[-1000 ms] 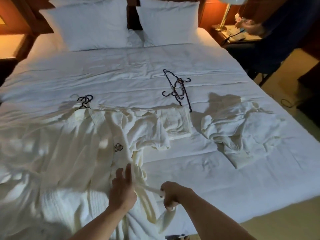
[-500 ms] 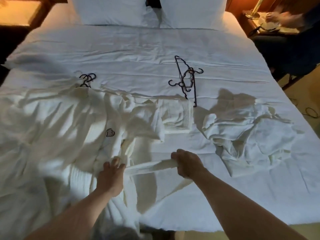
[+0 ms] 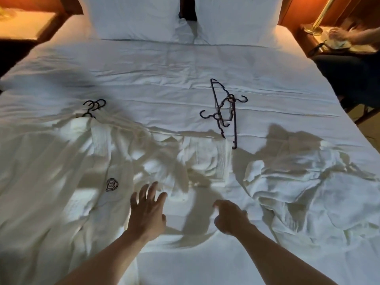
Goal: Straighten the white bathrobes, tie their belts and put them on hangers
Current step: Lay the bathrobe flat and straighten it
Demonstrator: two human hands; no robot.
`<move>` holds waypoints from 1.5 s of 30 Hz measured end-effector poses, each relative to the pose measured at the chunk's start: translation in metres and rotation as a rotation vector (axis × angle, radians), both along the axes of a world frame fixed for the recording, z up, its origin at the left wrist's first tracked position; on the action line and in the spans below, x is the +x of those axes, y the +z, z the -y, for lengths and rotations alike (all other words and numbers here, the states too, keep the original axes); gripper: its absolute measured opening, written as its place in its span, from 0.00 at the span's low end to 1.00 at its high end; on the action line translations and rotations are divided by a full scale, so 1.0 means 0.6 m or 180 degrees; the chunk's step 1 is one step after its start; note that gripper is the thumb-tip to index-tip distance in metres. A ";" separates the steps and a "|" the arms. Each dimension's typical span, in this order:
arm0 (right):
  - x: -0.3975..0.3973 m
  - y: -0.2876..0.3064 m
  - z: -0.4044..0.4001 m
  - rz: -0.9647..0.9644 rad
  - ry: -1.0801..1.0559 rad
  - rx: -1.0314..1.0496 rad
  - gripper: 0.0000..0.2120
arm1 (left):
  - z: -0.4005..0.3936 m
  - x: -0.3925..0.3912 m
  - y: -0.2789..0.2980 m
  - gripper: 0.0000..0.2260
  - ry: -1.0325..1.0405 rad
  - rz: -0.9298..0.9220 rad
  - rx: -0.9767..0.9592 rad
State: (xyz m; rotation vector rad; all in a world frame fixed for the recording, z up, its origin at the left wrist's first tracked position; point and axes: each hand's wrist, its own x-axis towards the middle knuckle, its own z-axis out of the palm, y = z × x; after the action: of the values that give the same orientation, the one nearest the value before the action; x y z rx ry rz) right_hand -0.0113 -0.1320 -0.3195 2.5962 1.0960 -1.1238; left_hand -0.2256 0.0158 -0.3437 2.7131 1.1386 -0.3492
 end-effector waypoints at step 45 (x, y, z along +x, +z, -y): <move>0.233 -0.118 -0.231 -0.2215 -0.4000 0.2670 0.23 | -0.375 0.237 -0.090 0.33 -0.0143 -0.0353 -0.0052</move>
State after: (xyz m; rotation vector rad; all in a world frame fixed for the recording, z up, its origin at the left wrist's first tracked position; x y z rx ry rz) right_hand 0.1286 0.0063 -0.3905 3.7808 -0.4412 -2.2651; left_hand -0.0837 0.2408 -0.3979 2.7390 1.0983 -0.5189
